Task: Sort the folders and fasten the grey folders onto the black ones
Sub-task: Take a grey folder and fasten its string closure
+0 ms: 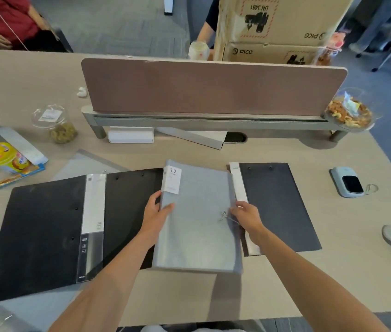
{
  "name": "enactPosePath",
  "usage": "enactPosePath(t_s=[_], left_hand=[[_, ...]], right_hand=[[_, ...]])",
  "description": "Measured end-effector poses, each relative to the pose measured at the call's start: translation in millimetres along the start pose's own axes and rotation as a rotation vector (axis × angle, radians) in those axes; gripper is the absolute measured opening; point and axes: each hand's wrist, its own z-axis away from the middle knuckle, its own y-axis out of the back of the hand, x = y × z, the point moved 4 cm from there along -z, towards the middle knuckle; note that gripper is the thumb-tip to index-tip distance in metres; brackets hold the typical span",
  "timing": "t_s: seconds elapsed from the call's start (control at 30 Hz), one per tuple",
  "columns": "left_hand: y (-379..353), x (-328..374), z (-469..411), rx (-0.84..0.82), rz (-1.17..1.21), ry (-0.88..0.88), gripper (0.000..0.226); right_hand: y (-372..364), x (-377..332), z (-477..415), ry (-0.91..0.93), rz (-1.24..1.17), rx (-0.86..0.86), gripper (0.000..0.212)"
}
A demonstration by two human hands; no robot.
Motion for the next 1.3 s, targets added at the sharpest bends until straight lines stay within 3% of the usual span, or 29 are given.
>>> enactPosePath(t_s=[0.2, 0.4, 0.53, 0.6, 0.8, 0.97, 1.13, 1.3], left_hand=[[-70, 27, -5, -0.131, -0.097, -0.065, 0.054], [-155, 25, -2, -0.164, -0.301, -0.086, 0.058], [-190, -11, -28, -0.113, -0.442, -0.072, 0.054], [-197, -49, -60, -0.094, -0.504, -0.059, 0.054], [-234, -32, -25, -0.075, -0.585, -0.053, 0.068], [-253, -15, -4, -0.047, -0.59, -0.06, 0.062], [-249, -6, 7, 0.01, -0.666, -0.077, 0.052], [-210, 1, 19, 0.038, -0.754, -0.082, 0.053]], right_hand=[[60, -9, -4, 0.071, -0.082, 0.142, 0.029], [140, 9, -34, 0.105, -0.034, 0.197, 0.036], [175, 19, -54, 0.133, 0.096, 0.197, 0.015], [186, 19, -66, 0.131, 0.163, 0.208, 0.014], [200, 34, -97, 0.117, 0.36, 0.108, 0.01], [209, 33, -97, 0.186, 0.541, 0.05, 0.015], [198, 8, -89, 0.38, 0.763, 0.041, 0.033], [142, -30, -68, 0.546, 0.731, -0.047, 0.035]])
